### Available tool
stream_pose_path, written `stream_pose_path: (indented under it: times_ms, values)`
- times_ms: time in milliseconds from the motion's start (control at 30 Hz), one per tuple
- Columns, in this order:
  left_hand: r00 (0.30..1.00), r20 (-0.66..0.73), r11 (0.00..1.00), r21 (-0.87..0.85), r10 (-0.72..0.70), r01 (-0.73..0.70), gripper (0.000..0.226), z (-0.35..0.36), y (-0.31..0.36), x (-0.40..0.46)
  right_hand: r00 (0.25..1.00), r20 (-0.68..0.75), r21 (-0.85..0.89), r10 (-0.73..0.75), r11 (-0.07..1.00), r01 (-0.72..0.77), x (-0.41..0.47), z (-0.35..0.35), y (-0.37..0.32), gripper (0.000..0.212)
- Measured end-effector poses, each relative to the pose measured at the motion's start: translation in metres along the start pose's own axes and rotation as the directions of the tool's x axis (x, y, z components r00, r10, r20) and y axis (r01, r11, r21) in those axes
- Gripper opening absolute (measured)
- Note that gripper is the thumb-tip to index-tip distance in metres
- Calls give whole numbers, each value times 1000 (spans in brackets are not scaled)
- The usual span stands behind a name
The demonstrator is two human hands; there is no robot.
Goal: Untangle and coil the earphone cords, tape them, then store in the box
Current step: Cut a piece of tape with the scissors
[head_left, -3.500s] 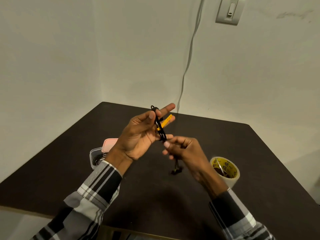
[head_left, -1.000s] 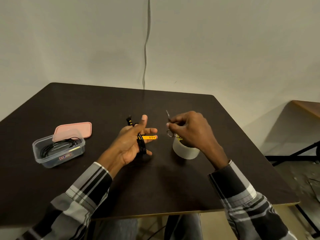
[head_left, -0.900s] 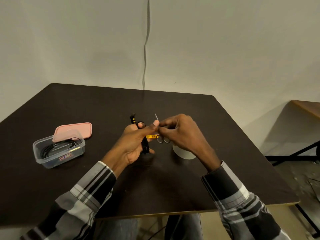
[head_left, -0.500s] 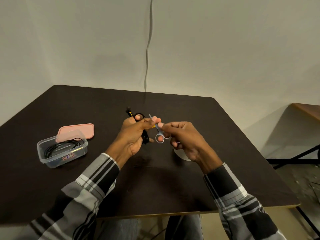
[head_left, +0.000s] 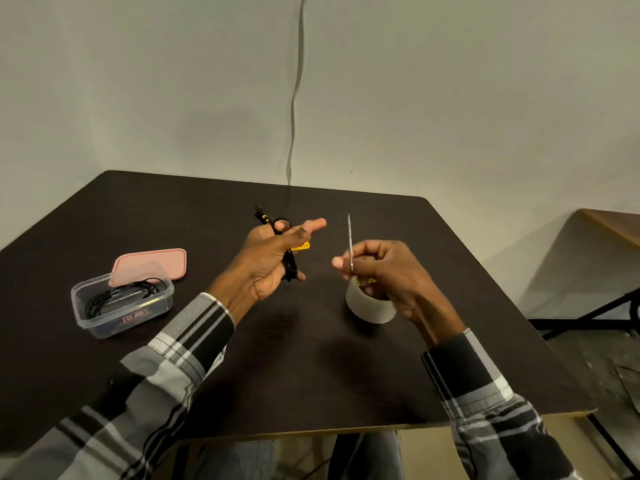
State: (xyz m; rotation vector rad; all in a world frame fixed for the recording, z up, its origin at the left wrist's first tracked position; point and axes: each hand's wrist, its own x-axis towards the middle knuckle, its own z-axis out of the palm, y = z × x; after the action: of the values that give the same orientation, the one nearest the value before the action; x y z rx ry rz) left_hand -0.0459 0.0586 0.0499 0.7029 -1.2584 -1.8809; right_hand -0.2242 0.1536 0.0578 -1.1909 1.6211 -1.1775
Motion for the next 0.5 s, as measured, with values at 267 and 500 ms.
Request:
stream_pose_path:
  times_ms: [267,500]
  values:
    - [997,-72,999,18,-39,40,40,-15,-14,-1,992,-72,-823,106,555,-119,17,-22,15,33]
    - [989,-149,994,106,12,4,41,-25,-14,-5,998,-49,-343,-50,939,30,7,-15,14,7]
